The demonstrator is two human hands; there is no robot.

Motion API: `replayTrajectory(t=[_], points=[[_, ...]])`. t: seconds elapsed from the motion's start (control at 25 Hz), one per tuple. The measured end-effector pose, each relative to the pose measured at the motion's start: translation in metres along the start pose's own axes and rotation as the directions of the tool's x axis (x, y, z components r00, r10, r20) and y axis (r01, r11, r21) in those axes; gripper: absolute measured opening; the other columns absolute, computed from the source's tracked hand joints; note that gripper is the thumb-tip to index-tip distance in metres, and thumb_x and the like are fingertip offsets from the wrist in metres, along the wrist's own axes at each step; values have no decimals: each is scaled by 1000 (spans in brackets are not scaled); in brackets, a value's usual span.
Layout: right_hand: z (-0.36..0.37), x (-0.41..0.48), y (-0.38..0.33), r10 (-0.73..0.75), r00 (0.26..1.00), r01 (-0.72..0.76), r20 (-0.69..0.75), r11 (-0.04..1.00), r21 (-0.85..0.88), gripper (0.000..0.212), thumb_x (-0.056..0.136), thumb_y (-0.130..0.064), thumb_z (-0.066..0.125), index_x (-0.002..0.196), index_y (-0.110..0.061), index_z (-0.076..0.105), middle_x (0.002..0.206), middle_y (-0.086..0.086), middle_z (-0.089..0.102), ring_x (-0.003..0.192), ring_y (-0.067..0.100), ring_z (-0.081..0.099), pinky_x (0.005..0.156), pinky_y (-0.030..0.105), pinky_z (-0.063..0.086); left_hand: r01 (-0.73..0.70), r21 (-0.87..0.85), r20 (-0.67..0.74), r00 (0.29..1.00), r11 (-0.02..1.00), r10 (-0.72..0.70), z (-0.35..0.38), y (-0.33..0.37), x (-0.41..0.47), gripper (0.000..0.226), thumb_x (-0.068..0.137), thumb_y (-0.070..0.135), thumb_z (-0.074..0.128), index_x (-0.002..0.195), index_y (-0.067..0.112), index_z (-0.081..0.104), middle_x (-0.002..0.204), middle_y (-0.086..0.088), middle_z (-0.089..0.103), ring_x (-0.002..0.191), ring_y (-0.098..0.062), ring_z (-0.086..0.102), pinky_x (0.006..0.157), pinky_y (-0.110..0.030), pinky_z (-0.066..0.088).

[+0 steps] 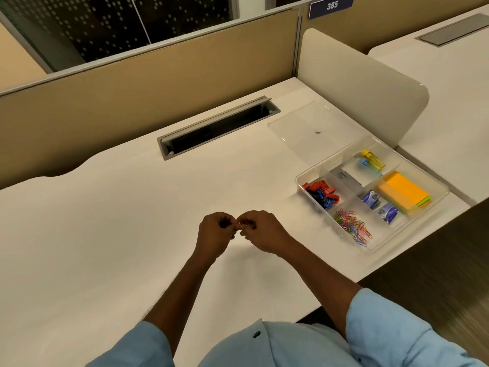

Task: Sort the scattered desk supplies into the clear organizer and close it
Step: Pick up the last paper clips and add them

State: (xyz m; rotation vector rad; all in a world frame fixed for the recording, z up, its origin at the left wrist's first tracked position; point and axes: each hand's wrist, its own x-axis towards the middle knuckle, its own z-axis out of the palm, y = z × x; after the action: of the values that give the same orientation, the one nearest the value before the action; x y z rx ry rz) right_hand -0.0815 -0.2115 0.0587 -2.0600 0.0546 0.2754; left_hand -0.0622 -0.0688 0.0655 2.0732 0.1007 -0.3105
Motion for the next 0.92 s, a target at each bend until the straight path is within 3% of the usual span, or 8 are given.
replayTrajectory(t=[0.16, 0.24, 0.4, 0.48, 0.64, 0.76, 0.84, 0.92], points=[[-41, -5, 15, 35, 983, -25, -182, 998, 55, 20, 91, -17, 51, 91, -12, 71, 83, 1, 72, 76, 12, 68, 75, 27, 54, -91, -13, 59, 994, 996, 91, 35, 34, 7, 5, 76, 10, 73, 77, 9, 68, 72, 0, 70, 61, -14, 64, 61, -22, 50], [-66, -7, 29, 79, 953, -55, -291, 995, 89, 20, 93, -15, 51, 93, -10, 70, 86, 5, 73, 78, 16, 69, 78, 32, 56, -133, 9, 84, 988, 991, 132, 57, 51, 11, 8, 75, 13, 74, 81, 14, 69, 78, 2, 71, 65, -13, 66, 62, -21, 50], [-115, -17, 58, 94, 852, -109, -515, 994, 1, 21, 92, -17, 55, 103, -9, 71, 98, 8, 73, 88, 21, 68, 81, 20, 48, -122, 3, 126, 985, 993, 120, 98, 75, 20, 9, 79, 18, 72, 83, 10, 69, 79, -1, 69, 67, -20, 65, 70, -35, 56], [-133, -24, 69, 93, 814, -164, -574, 984, -73, 21, 92, -17, 56, 105, -10, 71, 106, 9, 72, 95, 23, 66, 89, 25, 47, -113, -7, 141, 984, 994, 113, 113, 83, 24, 12, 79, 18, 72, 82, 7, 70, 80, -5, 69, 67, -21, 64, 71, -39, 57], [-164, -26, 88, 175, 870, -273, -461, 950, -155, 24, 89, -7, 56, 108, -12, 71, 114, 10, 68, 101, 24, 62, 86, 24, 45, -70, -49, 96, 993, 996, 75, 137, 100, 37, 15, 80, 18, 72, 83, 4, 69, 85, -12, 69, 68, -20, 65, 67, -37, 58], [-182, -20, 94, 311, 910, -378, -274, 894, -240, 27, 86, -2, 58, 108, -12, 68, 113, 10, 62, 105, 26, 59, 87, 27, 46, -53, -39, 53, 997, 998, 55, 147, 108, 52, 13, 81, 20, 71, 80, 7, 70, 85, -9, 69, 79, -26, 67, 78, -44, 57], [-193, -15, 92, 286, 923, -357, -259, 886, -296, 23, 86, -7, 60, 108, -11, 68, 111, 10, 63, 104, 26, 60, 86, 27, 46, -42, -36, 31, 999, 998, 43, 152, 112, 61, 9, 81, 18, 70, 77, 10, 69, 84, -6, 69, 85, -28, 67, 83, -47, 56], [-210, -4, 88, 157, 926, -263, -344, 921, -287, 18, 87, -11, 61, 101, -10, 71, 105, 10, 68, 94, 22, 63, 81, 25, 47, -35, -30, 11, 999, 999, 36, 157, 119, 72, 8, 82, 17, 69, 76, 11, 69, 82, -4, 68, 83, -26, 66, 83, -46, 56]])
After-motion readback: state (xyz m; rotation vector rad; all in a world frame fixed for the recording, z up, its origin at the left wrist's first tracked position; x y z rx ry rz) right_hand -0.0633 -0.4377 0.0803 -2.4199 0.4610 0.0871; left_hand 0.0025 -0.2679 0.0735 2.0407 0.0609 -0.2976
